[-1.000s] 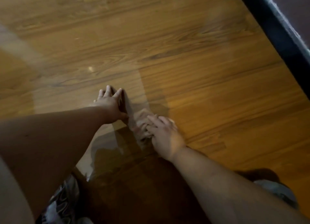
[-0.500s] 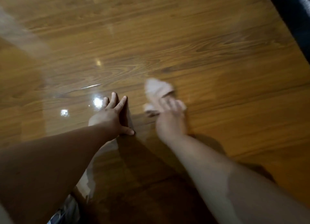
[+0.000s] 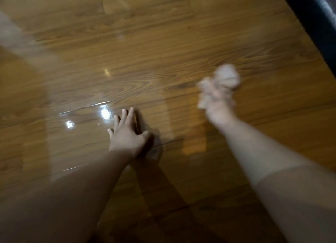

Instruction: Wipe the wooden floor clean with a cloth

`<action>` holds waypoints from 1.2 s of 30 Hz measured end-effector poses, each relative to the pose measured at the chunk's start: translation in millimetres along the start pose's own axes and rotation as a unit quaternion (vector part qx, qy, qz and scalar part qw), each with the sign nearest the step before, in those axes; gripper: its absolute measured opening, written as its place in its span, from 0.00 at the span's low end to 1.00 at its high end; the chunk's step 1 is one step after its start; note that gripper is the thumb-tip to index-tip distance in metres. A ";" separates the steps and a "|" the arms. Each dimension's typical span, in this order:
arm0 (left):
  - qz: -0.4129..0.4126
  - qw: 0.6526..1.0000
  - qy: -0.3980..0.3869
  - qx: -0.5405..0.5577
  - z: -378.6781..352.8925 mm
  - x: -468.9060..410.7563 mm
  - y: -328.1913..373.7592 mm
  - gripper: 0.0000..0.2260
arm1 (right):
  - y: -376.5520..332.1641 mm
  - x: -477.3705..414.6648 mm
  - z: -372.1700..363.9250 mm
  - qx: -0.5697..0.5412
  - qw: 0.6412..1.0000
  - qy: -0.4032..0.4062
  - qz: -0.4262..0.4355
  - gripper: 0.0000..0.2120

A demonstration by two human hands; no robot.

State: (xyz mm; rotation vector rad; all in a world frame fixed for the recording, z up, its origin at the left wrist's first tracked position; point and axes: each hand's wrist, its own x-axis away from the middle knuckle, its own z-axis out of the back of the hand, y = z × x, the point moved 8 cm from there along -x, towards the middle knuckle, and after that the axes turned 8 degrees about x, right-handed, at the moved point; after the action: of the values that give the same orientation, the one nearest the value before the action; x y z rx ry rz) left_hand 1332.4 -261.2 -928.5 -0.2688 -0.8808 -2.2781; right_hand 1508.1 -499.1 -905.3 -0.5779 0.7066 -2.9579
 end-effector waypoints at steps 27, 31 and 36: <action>-0.151 0.973 0.076 -0.154 0.0 -94.1 88.3 0.25 | 48.1 -5.8 -6.4 0.120 0.991 0.032 -0.042 0.23; -0.387 0.882 -0.156 -0.218 -99.7 -45.6 176.7 0.25 | 54.6 -1.4 -1.6 0.012 0.997 0.056 -0.048 0.22; -0.366 0.899 -0.007 -0.242 -26.3 -106.1 135.4 0.24 | 53.2 -7.5 13.7 -0.068 0.991 0.090 -0.065 0.21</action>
State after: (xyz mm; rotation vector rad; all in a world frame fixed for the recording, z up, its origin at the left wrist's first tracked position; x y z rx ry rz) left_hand 1502.4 -297.7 -920.9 -0.1825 -0.4275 -3.1992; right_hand 1517.9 -551.5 -920.2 -0.3815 0.9272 -3.1307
